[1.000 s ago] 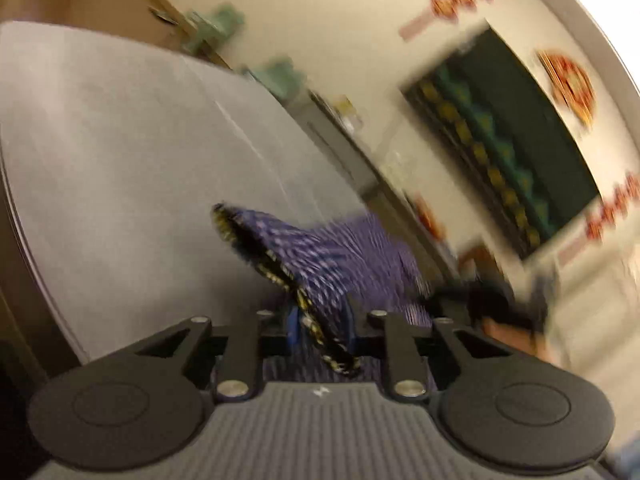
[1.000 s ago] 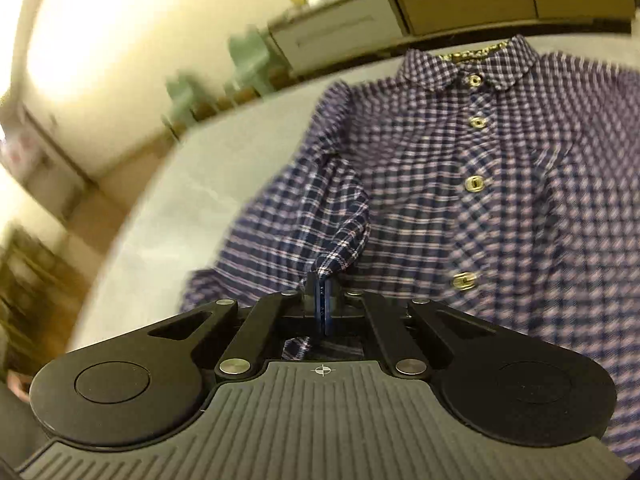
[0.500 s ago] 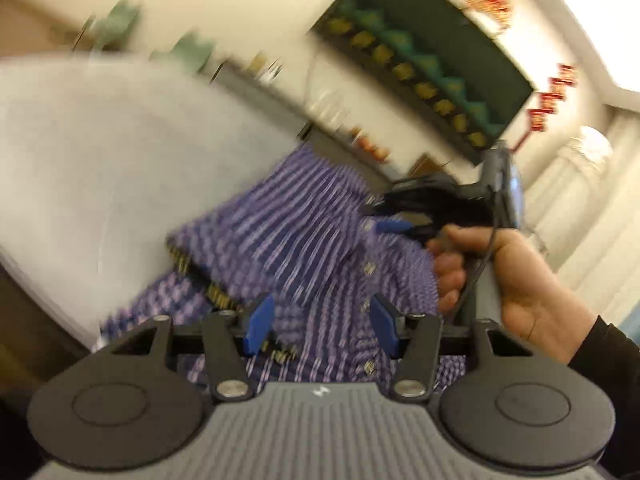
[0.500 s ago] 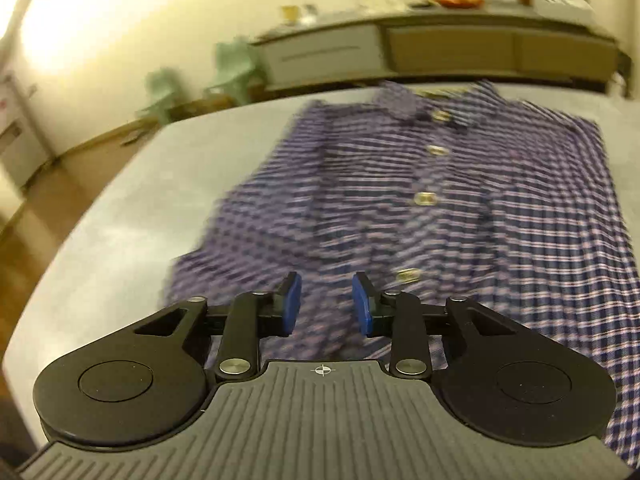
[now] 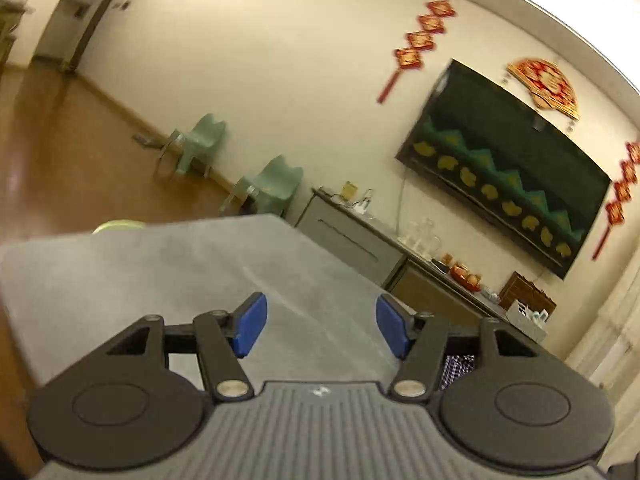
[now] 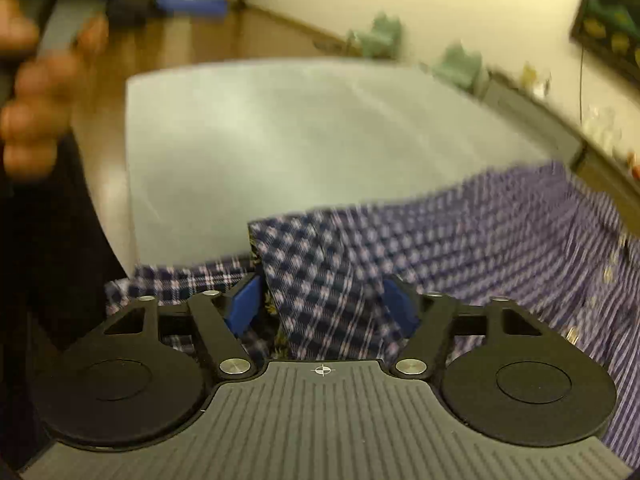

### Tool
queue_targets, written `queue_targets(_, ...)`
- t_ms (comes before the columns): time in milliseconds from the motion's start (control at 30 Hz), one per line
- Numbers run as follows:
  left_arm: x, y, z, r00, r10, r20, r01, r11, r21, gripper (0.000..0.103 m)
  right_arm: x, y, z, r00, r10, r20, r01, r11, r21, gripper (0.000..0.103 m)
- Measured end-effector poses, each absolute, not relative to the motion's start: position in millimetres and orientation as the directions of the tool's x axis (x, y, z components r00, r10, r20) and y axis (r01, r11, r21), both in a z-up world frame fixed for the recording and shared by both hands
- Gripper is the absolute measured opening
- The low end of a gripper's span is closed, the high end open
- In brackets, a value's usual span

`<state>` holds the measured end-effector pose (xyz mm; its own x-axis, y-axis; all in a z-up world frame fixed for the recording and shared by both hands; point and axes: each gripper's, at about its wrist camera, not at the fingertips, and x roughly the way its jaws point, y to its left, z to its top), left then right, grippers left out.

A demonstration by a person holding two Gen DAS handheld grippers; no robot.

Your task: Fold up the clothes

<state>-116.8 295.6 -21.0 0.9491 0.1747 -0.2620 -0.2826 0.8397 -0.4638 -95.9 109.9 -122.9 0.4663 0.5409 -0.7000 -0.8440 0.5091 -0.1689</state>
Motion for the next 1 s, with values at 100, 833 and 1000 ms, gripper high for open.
queue_targets(100, -111, 293, -28, 0.954, 0.157, -0.255, -0.262, 0.851, -0.456, 0.062, -96, 106, -121, 0.458, 0.533, -0.712, -0.839, 0.523, -0.149, 0.042)
queue_targets(833, -80, 215, -94, 0.834, -0.133, -0.535, -0.014, 0.965, -0.262, 0.049, -116, 76, -110, 0.406, 0.500, -0.765, -0.887, 0.416, -0.200, 0.027)
queue_targets(1000, -79, 225, -101, 0.814, -0.191, -0.549, -0.023, 0.933, -0.358, 0.043, -74, 28, -65, 0.367, 0.618, -0.695, -0.864, 0.503, -0.009, 0.057)
